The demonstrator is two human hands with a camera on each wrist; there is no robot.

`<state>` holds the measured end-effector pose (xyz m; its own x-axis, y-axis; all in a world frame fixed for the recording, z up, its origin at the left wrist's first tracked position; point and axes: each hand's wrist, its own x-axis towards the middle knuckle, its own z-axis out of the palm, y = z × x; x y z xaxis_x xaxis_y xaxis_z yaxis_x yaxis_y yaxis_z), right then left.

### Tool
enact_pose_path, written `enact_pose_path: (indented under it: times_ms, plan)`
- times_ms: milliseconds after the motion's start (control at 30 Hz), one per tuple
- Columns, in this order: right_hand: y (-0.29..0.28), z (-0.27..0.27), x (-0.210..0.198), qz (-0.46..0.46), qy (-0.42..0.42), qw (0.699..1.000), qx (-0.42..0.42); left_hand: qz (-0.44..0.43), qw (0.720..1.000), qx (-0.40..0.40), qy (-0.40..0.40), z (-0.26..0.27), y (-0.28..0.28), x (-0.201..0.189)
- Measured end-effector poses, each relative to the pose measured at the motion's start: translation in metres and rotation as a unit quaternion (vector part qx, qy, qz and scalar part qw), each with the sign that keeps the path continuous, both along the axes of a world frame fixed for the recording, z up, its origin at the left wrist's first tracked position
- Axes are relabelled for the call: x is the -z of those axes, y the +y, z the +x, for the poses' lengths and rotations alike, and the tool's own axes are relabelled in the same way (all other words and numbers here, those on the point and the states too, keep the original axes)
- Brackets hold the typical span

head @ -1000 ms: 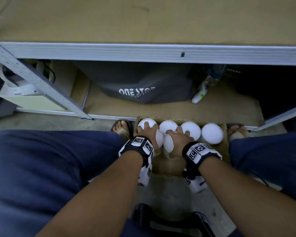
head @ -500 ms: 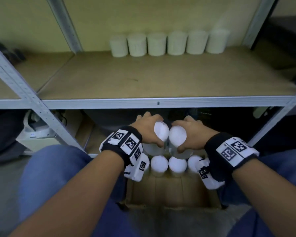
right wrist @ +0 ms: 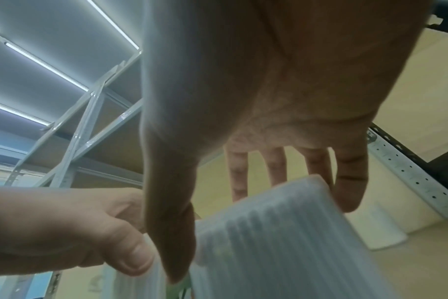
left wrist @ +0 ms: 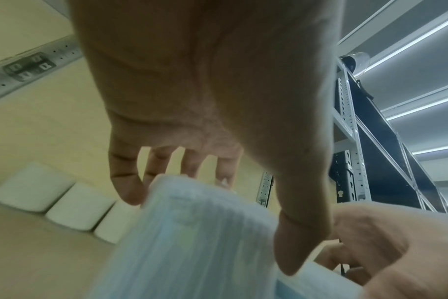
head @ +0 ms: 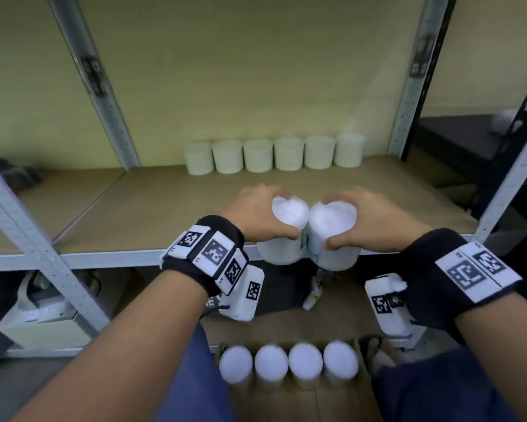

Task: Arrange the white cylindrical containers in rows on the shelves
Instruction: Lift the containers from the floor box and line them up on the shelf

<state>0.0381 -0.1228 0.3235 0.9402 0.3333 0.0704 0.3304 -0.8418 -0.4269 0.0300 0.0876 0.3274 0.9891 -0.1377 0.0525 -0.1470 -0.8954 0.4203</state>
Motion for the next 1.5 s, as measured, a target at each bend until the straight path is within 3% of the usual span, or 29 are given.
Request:
enact_pose_path:
  times_ms: [200, 467, 867, 1200, 1500]
  plan:
    - [-0.001, 0.041, 0.003, 0.035, -0.021, 0.998, 0.039, -0.011, 0.999, -0.025, -0.017, 0.041, -0.009, -0.002]
    - [0.002, 0.073, 0.034, 0.052, -0.02, 0.996, 0.067, -0.004, 0.999, -0.033, 0.005, 0.072, -0.011, 0.022]
    - [0.006, 0.055, 0.027, 0.006, -0.058, 0.995, 0.075, 0.017, 1.0, 0.002, -0.016, 0.061, -0.007, 0.02]
    - [0.005, 0.042, 0.013, -0.038, -0.061, 0.997, 0.018, -0.003, 0.998, 0.024, -0.059, 0.039, -0.005, 0.017]
    - [-0.004, 0.058, 0.018, -0.025, -0.076, 0.995, 0.052, -0.029, 0.997, 0.016, -0.072, 0.06, -0.014, 0.025]
